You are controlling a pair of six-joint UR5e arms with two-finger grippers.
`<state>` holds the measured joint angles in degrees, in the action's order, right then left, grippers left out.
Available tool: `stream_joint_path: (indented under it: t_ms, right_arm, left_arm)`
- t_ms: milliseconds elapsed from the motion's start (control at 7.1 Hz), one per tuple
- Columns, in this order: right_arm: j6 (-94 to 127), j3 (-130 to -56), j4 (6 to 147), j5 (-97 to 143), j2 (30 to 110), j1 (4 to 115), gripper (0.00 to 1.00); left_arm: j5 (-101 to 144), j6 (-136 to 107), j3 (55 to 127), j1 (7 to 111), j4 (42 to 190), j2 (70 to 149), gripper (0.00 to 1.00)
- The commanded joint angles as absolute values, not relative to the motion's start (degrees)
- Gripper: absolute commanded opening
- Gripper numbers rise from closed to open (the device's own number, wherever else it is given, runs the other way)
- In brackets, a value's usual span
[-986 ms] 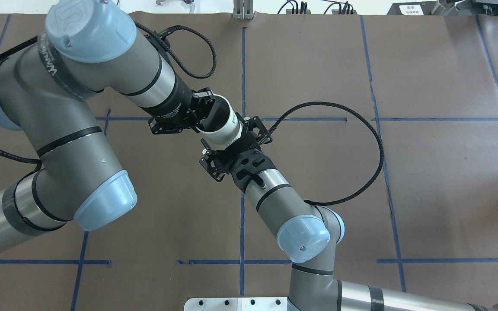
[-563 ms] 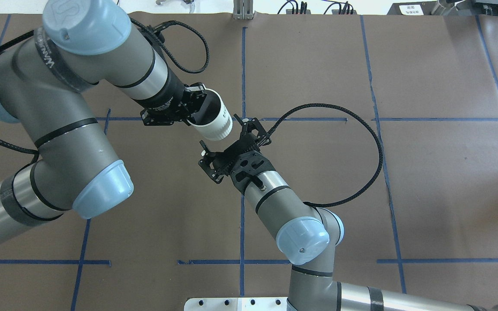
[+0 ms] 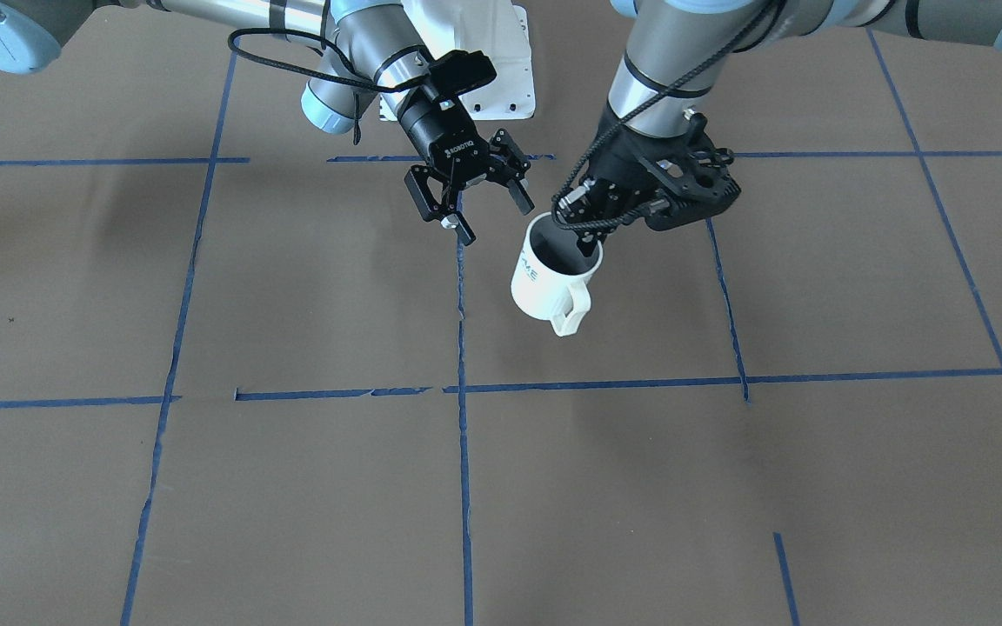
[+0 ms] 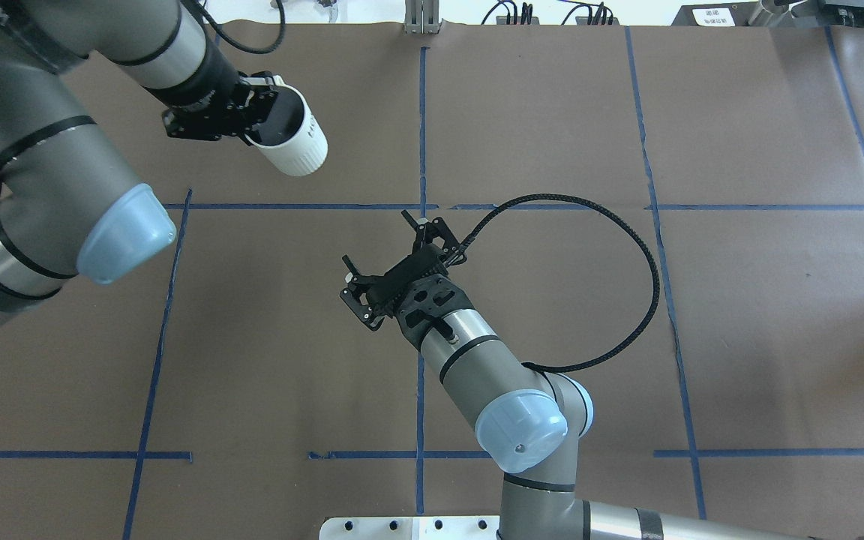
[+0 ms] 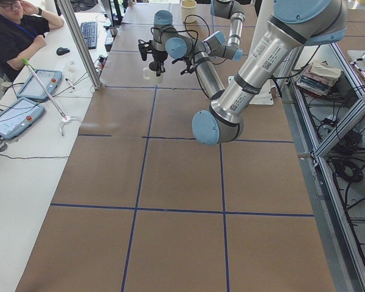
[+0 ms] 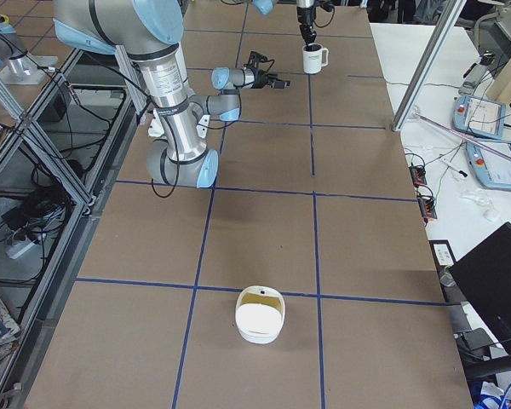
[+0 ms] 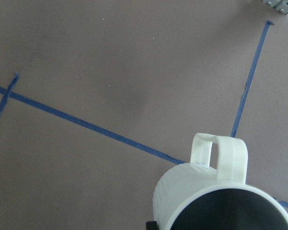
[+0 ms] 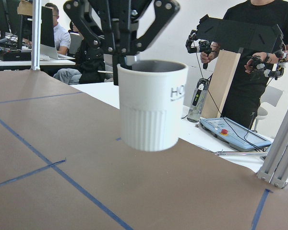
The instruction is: Left arm hands cup to right arm to dump lemon
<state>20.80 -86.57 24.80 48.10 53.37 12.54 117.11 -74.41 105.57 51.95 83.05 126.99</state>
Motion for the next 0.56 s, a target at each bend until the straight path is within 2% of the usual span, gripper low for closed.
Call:
stream_joint_path:
  t_ms: [0, 282, 422]
  right_arm:
    - [29.3, -86.7, 31.1, 48.6, 53.4, 16.2, 1.0]
    - [35.3, -88.2, 46.5, 62.2, 53.3, 25.7, 1.0]
    - [36.5, -91.5, 57.1, 69.8, 53.3, 31.1, 1.0]
  left_arm:
    - [121.1, -64.4, 106.5, 56.8, 82.8, 121.3, 0.0]
    - [122.4, -56.6, 111.8, 58.6, 82.8, 113.0, 0.0]
    - [122.4, -53.6, 114.8, 59.6, 82.8, 108.4, 0.0]
